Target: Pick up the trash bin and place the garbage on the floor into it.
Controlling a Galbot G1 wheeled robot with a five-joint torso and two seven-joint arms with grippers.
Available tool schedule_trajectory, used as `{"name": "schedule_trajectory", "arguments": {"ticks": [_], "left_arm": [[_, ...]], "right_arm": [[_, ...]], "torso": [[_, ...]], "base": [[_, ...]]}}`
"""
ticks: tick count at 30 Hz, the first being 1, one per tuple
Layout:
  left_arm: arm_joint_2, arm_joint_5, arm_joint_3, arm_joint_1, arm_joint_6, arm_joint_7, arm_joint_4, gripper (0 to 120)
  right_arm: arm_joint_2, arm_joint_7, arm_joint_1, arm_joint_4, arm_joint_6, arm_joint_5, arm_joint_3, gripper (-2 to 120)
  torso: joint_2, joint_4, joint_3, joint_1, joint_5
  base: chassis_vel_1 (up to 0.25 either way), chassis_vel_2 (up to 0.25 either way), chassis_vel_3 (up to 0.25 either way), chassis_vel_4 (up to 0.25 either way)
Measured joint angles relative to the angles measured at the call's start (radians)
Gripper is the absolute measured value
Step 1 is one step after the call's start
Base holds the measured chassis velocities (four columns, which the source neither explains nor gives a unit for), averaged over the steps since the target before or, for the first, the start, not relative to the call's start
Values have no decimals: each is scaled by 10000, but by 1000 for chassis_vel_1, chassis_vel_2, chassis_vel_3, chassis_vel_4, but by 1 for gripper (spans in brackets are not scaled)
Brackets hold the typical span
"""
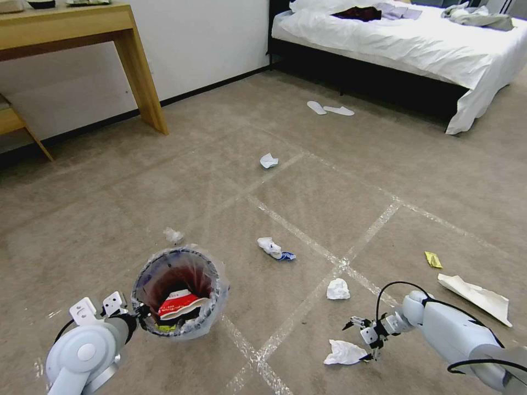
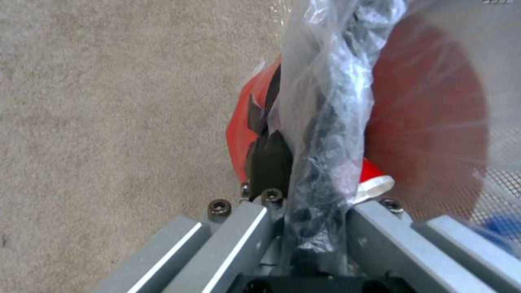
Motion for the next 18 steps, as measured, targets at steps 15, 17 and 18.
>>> {"name": "schedule_trajectory", "arguments": {"ticks": [15, 17, 18], "left_arm": [[18, 22, -47, 7, -37, 55, -27, 0], [-4, 65, -41, 13, -44, 79, -29, 0], [-38, 124, -23, 26, -51, 110, -31, 0]], "right_arm": [[97, 385, -221, -183, -89, -98, -12, 98], [103, 441, -233, -206, -106, -94, -19, 99], [115, 490, -245, -240, -143, -94, -21, 99]], "torso": [[0, 0, 0, 0, 0], [0, 0, 0, 0, 0], [0, -1, 0, 0, 0]], "base": [[0, 0, 0, 0], [0, 0, 0, 0], [0, 0, 0, 0]]}}
